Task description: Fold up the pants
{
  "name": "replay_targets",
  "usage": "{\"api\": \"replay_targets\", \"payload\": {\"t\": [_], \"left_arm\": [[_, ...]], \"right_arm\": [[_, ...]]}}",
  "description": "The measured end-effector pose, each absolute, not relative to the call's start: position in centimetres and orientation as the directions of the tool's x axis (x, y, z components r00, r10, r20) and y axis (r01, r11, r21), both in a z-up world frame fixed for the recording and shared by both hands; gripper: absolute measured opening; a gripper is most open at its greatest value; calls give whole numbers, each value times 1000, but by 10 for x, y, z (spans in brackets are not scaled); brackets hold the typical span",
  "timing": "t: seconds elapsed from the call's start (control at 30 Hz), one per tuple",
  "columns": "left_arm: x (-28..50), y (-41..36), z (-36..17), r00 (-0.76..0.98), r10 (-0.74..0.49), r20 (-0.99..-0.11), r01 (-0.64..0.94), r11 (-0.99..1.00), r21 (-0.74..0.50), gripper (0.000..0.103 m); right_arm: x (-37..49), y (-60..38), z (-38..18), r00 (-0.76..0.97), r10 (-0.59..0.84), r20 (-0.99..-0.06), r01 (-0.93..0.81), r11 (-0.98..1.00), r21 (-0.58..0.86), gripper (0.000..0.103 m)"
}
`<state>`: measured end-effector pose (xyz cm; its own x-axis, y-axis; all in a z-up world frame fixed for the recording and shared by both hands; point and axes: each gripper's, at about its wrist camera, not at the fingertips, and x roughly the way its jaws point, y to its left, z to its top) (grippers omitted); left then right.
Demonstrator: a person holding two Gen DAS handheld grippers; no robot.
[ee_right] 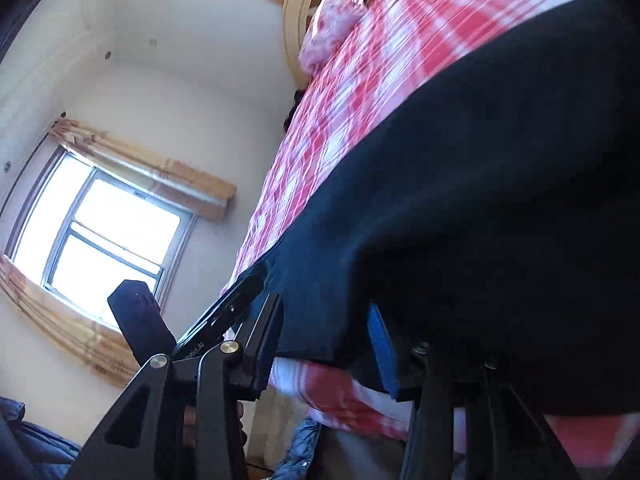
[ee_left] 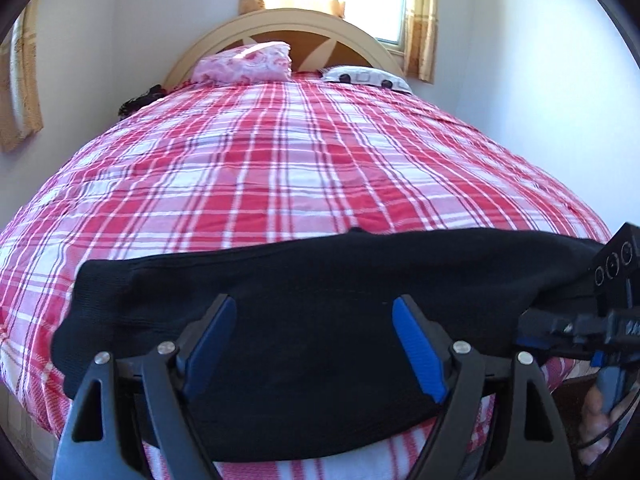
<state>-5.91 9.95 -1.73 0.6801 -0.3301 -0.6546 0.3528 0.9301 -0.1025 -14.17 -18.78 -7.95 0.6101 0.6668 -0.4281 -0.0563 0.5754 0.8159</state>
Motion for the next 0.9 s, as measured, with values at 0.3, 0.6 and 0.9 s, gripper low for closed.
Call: {"api": "replay_targets", "payload": {"t": [0.3, 0.6, 0.9], "left_arm": [[-50, 139, -15, 725, -271, -633, 283, 955, -84, 89], [-23, 147, -31, 711, -138, -690, 207, 978, 18, 89], [-7, 129, -50, 651, -52, -758, 175, 981, 82, 89]], "right_arm": [[-129, -149, -84, 504, 750, -427, -111, 547, 830, 6], [-139, -145, -115, 373, 741, -559, 31, 592, 805, 16], [-136, -211, -11, 570, 639, -517, -183, 712, 678, 19]]}}
